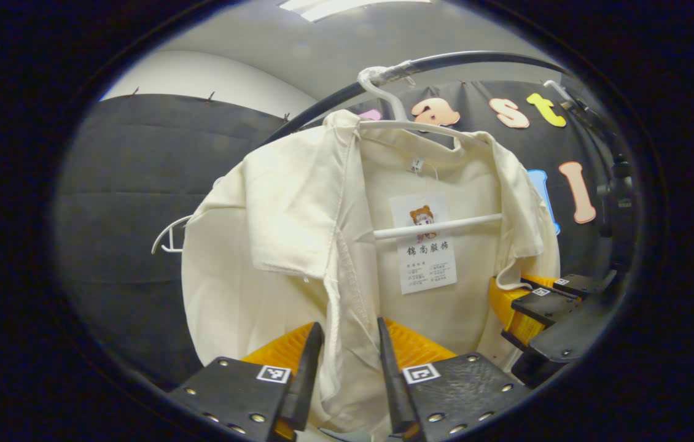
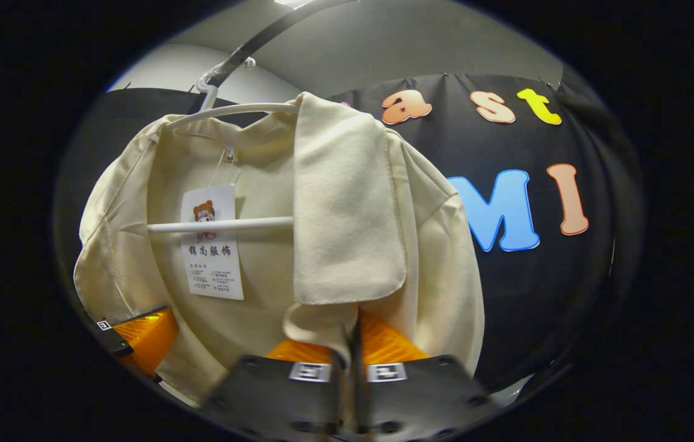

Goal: Grasp the clothes on the hanger with both hands and then place them into the laundry hamper below.

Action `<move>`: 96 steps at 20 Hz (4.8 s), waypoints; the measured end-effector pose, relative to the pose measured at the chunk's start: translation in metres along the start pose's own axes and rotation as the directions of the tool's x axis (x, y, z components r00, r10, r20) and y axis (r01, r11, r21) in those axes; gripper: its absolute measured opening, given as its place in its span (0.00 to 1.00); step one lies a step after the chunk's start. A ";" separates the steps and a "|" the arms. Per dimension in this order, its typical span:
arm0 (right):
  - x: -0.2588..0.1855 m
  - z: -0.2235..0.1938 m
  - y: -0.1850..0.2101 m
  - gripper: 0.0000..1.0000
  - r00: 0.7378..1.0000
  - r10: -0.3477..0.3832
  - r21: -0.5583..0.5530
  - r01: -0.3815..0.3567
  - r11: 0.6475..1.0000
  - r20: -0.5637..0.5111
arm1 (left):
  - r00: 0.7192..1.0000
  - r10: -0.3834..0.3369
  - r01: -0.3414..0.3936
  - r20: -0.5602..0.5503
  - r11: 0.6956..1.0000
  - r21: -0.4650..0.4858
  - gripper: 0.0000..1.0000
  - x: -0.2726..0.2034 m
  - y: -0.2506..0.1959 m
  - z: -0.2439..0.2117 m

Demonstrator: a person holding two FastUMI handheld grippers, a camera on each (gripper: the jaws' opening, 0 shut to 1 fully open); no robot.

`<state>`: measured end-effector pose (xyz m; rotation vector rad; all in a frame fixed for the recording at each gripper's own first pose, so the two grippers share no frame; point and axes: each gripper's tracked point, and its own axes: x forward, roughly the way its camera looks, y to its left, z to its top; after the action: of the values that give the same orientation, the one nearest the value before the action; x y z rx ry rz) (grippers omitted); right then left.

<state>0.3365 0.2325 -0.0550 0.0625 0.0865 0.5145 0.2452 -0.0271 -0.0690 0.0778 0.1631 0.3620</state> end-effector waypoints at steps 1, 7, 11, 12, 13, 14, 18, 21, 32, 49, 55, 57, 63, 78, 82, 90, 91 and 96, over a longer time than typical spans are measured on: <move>0.000 0.002 -0.006 0.02 1.000 -0.020 -0.009 0.020 1.000 0.013 | 1.000 -0.015 0.015 -0.002 1.000 -0.003 0.38 -0.002 -0.002 -0.001; -0.019 0.033 -0.042 0.02 0.983 -0.137 -0.090 0.148 0.985 0.120 | 0.997 0.081 -0.081 0.008 0.997 -0.022 0.02 -0.010 0.036 -0.001; -0.023 0.045 -0.058 0.02 0.972 -0.172 -0.108 0.190 0.976 0.161 | 0.991 0.131 -0.130 0.039 0.991 -0.014 0.02 -0.029 0.067 0.014; -0.028 0.048 -0.059 0.02 0.969 -0.180 -0.107 0.199 0.974 0.170 | 0.988 0.142 -0.142 0.057 0.990 -0.007 0.02 -0.038 0.078 0.021; -0.033 0.053 -0.061 0.02 0.964 -0.190 -0.105 0.212 0.972 0.186 | 0.986 0.148 -0.148 0.077 0.989 -0.002 0.02 -0.044 0.085 0.028; -0.038 0.058 -0.063 0.02 0.958 -0.203 -0.102 0.227 0.968 0.203 | 0.982 0.161 -0.163 0.098 0.987 0.008 0.02 -0.050 0.094 0.037; -0.047 0.081 -0.082 0.00 0.932 -0.251 -0.088 0.282 0.955 0.259 | 0.971 0.192 -0.195 0.140 0.981 0.010 0.02 -0.067 0.128 0.061; -0.047 0.098 -0.097 0.02 0.914 -0.282 -0.098 0.321 0.942 0.291 | 0.967 0.203 -0.206 0.156 0.979 0.002 0.02 -0.074 0.152 0.075; 0.015 0.100 -0.104 0.02 0.954 -0.206 -0.084 0.228 0.970 0.220 | 0.930 0.239 -0.258 0.279 0.966 0.031 0.02 -0.046 0.209 0.142; 0.039 -0.017 -0.087 0.02 0.999 -0.031 -0.037 0.030 0.999 -0.031 | 0.978 0.192 -0.194 0.079 0.981 0.009 0.02 -0.002 0.208 0.034; -0.022 -0.035 -0.067 0.02 0.998 -0.029 -0.075 0.025 0.997 -0.054 | 0.994 0.088 -0.092 0.057 0.993 0.071 0.02 -0.016 0.180 0.009; -0.045 -0.038 -0.060 0.02 0.997 -0.031 -0.091 0.025 0.996 -0.065 | 0.998 0.037 -0.040 0.044 0.997 0.069 0.02 -0.027 0.167 0.002; -0.113 -0.044 -0.036 0.02 0.996 -0.042 -0.090 0.035 0.995 -0.082 | 0.992 -0.121 0.119 0.021 0.991 0.052 0.02 -0.070 0.125 -0.014; -0.224 -0.064 0.041 0.02 0.991 -0.043 -0.102 0.030 0.994 -0.128 | 0.895 -0.442 0.441 0.062 0.897 0.016 0.02 -0.154 0.044 -0.033; -0.246 -0.092 0.043 0.02 0.981 -0.081 -0.085 0.067 0.994 -0.176 | 0.869 -0.494 0.495 0.037 0.869 -0.009 0.02 -0.161 0.032 -0.066; -0.278 -0.166 0.040 0.02 0.951 -0.154 -0.051 0.146 0.988 -0.269 | 0.849 -0.524 0.519 -0.074 0.852 -0.072 0.02 -0.179 0.007 -0.154; -0.281 -0.177 0.040 0.02 0.943 -0.164 -0.040 0.159 0.987 -0.288 | 0.847 -0.524 0.518 -0.094 0.852 -0.079 0.02 -0.179 0.004 -0.166; -0.295 -0.231 0.039 0.02 0.902 -0.196 -0.017 0.206 0.978 -0.385 | 0.838 -0.508 0.501 -0.201 0.861 -0.085 0.02 -0.171 -0.001 -0.223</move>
<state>0.0388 0.1292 -0.2622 -0.0253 0.4813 0.3124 0.0497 -0.0786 -0.2638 -0.0359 0.3868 -0.1614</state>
